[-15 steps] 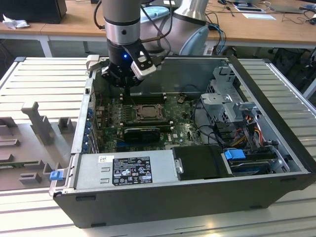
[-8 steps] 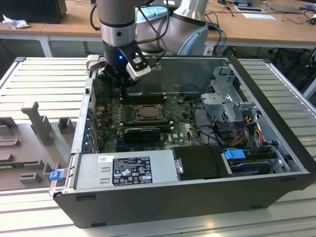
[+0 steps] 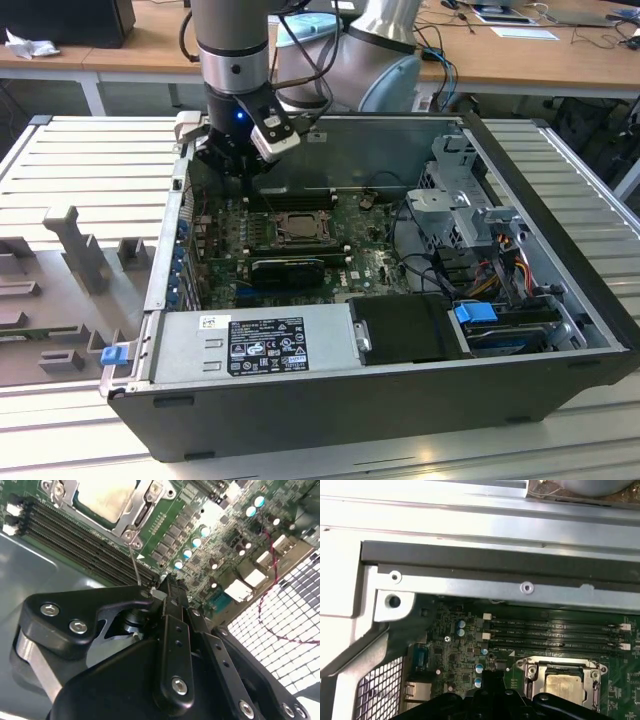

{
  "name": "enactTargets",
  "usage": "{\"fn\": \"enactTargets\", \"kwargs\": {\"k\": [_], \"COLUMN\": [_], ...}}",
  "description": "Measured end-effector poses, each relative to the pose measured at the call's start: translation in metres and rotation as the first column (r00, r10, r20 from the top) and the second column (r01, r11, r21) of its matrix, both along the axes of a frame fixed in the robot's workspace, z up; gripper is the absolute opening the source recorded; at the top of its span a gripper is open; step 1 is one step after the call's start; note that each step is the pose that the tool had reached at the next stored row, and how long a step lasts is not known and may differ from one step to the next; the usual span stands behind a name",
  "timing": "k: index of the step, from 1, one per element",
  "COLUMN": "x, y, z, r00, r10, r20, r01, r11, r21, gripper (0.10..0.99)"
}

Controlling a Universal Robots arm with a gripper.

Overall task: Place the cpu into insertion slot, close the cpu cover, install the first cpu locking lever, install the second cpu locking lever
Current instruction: 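Install the first cpu locking lever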

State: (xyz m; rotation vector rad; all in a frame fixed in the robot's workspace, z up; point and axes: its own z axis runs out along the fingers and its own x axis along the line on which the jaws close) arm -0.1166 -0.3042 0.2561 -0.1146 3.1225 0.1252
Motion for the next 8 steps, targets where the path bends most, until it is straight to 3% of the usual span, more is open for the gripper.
{"fn": "enactTargets", "kwargs": {"k": [5,8], "x": [0.0047,0.0163], "y": [0.0055,0.0061], "z": [0.0,-0.0001], "r00": [1.0,1.0], "r10": [0.0,0.0], "r20": [0.0,-0.0001], "r01": [0.0,0.0], "r11": [1.0,1.0], "r21": [0.0,0.0], "gripper": [0.106,0.106]}}
